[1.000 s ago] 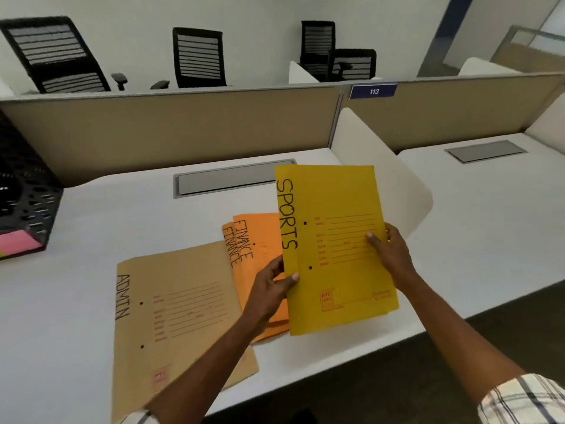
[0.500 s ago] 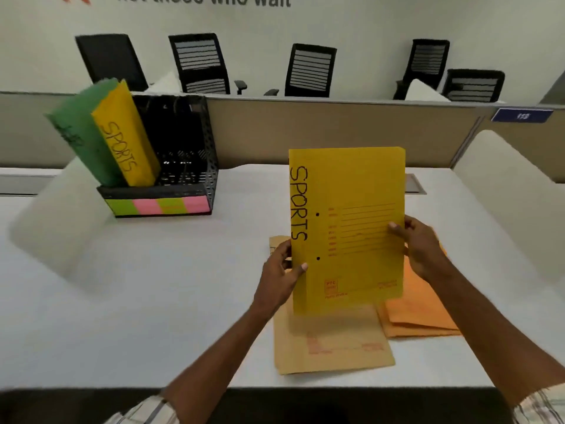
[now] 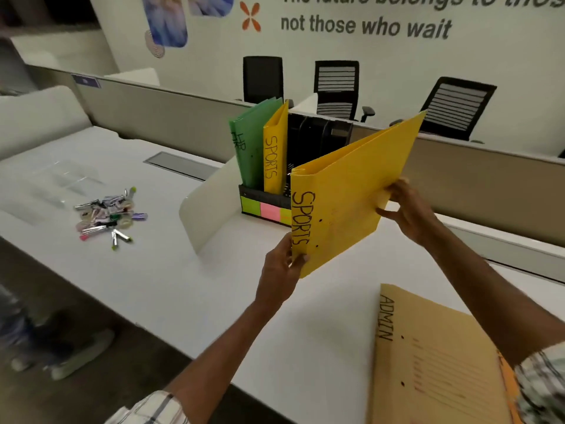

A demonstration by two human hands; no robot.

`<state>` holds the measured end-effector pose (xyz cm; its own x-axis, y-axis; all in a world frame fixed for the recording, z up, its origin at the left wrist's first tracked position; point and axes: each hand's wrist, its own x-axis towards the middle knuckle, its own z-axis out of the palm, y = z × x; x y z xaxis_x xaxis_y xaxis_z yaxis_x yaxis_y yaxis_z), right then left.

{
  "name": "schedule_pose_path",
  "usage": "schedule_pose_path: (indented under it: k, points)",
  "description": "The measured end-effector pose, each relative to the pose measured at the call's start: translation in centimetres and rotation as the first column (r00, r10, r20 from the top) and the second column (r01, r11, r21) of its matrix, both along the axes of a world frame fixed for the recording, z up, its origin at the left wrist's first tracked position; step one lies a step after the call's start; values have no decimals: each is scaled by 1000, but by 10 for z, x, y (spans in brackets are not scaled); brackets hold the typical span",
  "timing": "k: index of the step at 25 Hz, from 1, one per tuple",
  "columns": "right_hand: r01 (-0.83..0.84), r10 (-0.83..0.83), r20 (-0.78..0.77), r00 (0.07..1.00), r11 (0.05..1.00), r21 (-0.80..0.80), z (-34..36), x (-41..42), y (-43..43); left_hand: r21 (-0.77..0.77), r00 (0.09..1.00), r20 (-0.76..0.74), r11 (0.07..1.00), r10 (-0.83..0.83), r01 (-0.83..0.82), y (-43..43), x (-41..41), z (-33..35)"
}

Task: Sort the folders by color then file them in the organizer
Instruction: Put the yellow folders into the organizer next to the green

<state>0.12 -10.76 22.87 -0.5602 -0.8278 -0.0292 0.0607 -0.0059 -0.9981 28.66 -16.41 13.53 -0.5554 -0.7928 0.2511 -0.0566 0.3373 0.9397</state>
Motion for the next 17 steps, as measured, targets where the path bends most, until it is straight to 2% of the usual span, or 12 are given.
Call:
schedule_pose_path:
  k: [5,10,17]
  points:
    - [-185,180,-58,982,976,-110,46,40,-89,-171,988,11,974,152,-148,-38,-8,15]
    - [-255,245,-120,962,964,-71,84,71,-144,-386,975,-48,896,219,-220,-85,-33,28]
    - [-255,252,-159,954,967,7,100,89,-214,-416,979,-82,886,185,-202,-175,-53,16]
